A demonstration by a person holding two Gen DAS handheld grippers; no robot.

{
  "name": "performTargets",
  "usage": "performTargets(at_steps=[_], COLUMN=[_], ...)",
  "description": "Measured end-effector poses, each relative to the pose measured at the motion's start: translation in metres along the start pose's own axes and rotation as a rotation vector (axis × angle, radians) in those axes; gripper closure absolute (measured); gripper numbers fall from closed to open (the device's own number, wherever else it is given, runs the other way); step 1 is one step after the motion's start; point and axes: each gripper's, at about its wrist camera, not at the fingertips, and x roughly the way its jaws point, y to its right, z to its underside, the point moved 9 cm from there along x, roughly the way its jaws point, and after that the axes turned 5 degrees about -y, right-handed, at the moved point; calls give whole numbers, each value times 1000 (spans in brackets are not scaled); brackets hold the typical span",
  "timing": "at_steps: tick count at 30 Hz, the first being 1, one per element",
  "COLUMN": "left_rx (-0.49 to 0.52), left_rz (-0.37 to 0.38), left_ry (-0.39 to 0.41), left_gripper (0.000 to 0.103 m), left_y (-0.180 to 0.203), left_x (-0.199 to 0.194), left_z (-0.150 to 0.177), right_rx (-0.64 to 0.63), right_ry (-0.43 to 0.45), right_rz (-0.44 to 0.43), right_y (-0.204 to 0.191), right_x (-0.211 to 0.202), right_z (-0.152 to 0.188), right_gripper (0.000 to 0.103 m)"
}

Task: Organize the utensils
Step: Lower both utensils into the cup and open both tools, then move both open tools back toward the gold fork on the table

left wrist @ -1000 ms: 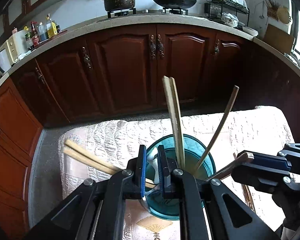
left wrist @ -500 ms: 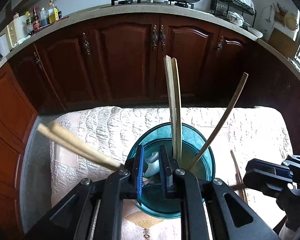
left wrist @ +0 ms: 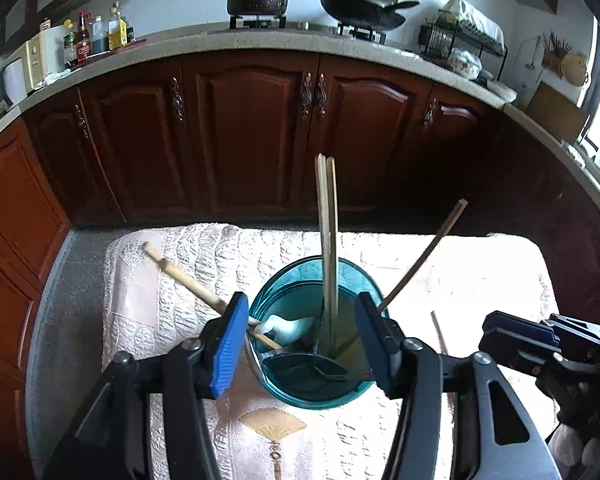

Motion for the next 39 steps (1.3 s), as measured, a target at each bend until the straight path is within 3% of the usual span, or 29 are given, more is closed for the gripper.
performTargets(at_steps=[11, 24, 31, 39], left_rx=[6, 42, 50, 70], left_rz=[-44, -22, 40, 78], left_ry=[73, 73, 45, -49], left_gripper=[41, 41, 41, 41], left_y=[8, 38, 56, 74], left_x=[-40, -52, -43, -8], left_z=[24, 67, 97, 139], right_rx=[14, 95, 146, 195], right_ry=[56, 46, -27, -158], right_rz=[71, 174, 231, 272], right_y=[15, 64, 102, 152], right_x=[-47, -82, -70, -22], right_z=[20, 68, 103, 149], right_gripper=[78, 78, 77, 78])
